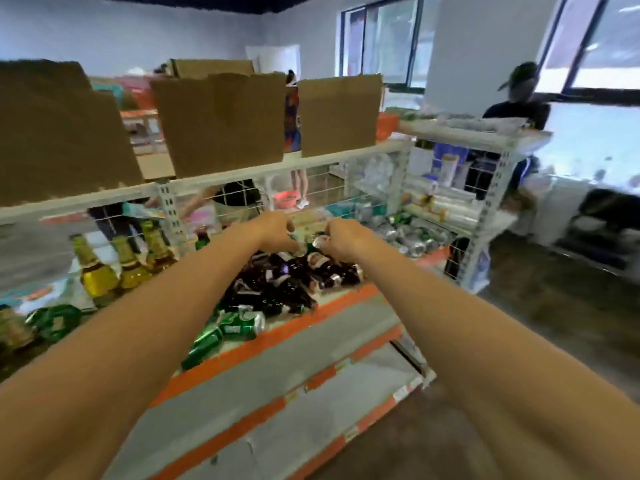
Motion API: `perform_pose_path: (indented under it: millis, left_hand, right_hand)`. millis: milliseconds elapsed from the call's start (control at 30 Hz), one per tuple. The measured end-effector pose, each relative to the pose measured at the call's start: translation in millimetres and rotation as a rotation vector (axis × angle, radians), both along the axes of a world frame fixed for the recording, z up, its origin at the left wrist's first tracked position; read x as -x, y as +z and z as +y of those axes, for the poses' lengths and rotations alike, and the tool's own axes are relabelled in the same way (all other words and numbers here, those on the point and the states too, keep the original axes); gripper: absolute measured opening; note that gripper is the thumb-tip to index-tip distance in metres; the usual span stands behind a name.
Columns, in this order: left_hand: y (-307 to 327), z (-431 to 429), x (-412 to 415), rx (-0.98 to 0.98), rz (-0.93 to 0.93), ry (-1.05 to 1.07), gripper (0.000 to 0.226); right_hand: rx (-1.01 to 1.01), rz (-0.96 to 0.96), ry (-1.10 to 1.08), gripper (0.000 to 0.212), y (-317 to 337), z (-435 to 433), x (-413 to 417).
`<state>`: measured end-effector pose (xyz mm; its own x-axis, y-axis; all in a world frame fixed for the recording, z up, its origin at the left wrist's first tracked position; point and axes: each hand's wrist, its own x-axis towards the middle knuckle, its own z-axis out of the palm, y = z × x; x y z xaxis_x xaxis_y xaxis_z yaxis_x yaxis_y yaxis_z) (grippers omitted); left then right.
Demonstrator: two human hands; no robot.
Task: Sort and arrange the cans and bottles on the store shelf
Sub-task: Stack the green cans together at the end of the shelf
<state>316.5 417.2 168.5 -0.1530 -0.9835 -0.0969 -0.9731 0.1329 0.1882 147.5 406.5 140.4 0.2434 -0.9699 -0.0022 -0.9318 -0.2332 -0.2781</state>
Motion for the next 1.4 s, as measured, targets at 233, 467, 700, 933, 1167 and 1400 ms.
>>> perform_pose_path:
  millis: [233, 467, 700, 933, 1167, 1400]
  left_hand:
    - [-36, -80, 128, -0.014, 0.021, -0.210, 0.049]
    - [-56, -203, 200, -0.067, 0.080, -0.288, 0.056]
    - [-79, -322, 260, -0.103, 0.138, -0.354, 0.044]
    - [-129, -381, 312, -0.215, 0.135, -0.391, 0.044]
    - [-150, -418, 353, -0.277, 0.158, -0.383, 0.046]
    - [-171, -464, 393, -0.305, 0.177, -0.335, 0.046]
  right_hand:
    - [-0.054, 0.009, -0.244, 0.023, -25, -43, 130]
    - [-0.090, 0.089, -0.324, 0.023, -49, -136, 199]
    - [-0.136, 0.107, -0.390, 0.030, -67, -243, 240]
    - [-0.228, 0.124, -0.414, 0.038, -111, -306, 281]
    - [-0.249, 0.110, -0.482, 0.038, -140, -353, 331]
    - [-0.323, 0.096, -0.445, 0.048, -174, -405, 369]
